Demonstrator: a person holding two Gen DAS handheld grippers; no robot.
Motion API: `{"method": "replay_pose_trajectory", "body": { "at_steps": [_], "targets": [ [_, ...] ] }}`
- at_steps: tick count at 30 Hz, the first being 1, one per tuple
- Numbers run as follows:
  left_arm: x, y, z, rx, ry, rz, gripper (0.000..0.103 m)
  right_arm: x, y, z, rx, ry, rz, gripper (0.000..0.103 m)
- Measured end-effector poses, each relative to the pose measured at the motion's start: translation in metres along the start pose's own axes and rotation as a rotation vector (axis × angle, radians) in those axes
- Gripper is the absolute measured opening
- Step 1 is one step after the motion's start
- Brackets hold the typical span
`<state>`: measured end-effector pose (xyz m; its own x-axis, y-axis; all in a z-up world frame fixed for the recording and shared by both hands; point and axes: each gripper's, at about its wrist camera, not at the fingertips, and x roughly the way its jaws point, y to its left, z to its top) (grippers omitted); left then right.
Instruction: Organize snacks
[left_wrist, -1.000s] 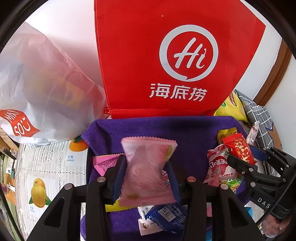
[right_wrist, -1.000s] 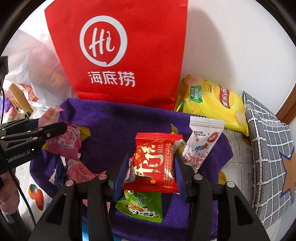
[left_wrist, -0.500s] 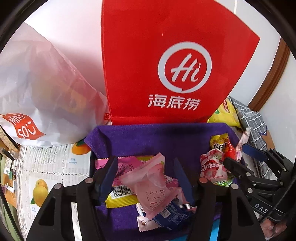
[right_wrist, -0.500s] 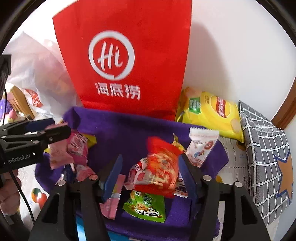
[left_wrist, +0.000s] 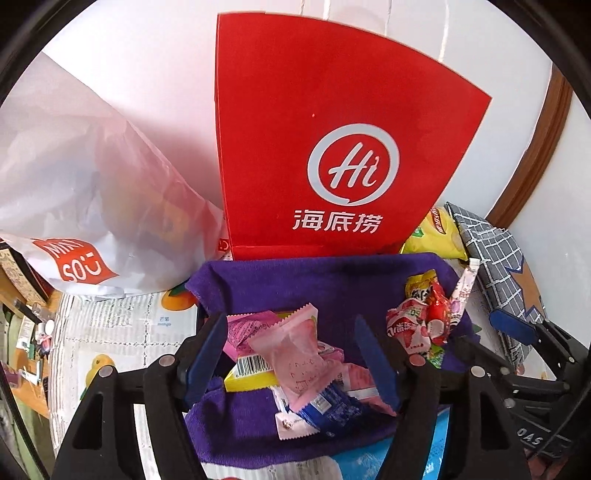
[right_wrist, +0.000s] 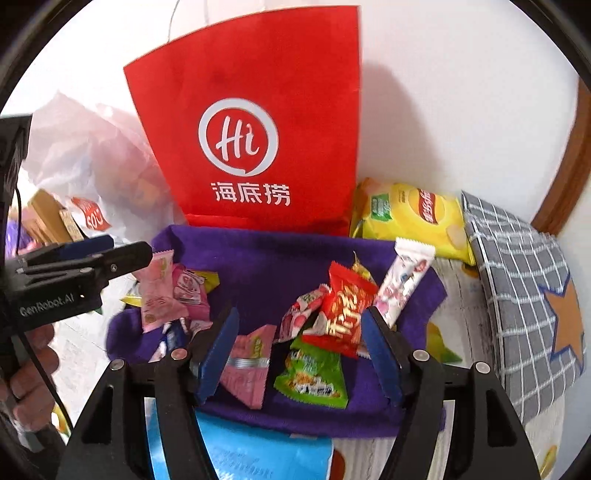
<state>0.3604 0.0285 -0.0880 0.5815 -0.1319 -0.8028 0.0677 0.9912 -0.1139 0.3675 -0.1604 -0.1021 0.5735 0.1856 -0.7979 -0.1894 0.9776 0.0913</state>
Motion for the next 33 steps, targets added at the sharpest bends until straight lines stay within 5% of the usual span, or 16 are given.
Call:
{"method": "replay_pose_trajectory", "body": {
  "at_steps": [8,21,26,33],
  "targets": [
    [-0.049,-0.021,-0.013,0.038,-0.086,0.011,0.072,-0.063,0.001,-0.014,0.014,-0.069,-0.059,0.068],
    [-0.149,-0.031,-0.091,0.048,-0.169,0.022,0.078,-0.165,-0.006,-0.077,0.053,-0.159,-0.106,0.069],
    [-0.187,-0.035,-0.124,0.034,-0.219,0.06,0.088,-0.204,-0.001,-0.106,0.021,-0.226,-0.117,0.09],
    [-0.229,-0.047,-0.161,0.047,-0.28,0.062,0.095,-0.24,-0.002,-0.142,0.037,-0.284,-0.083,0.103]
  ]
}}
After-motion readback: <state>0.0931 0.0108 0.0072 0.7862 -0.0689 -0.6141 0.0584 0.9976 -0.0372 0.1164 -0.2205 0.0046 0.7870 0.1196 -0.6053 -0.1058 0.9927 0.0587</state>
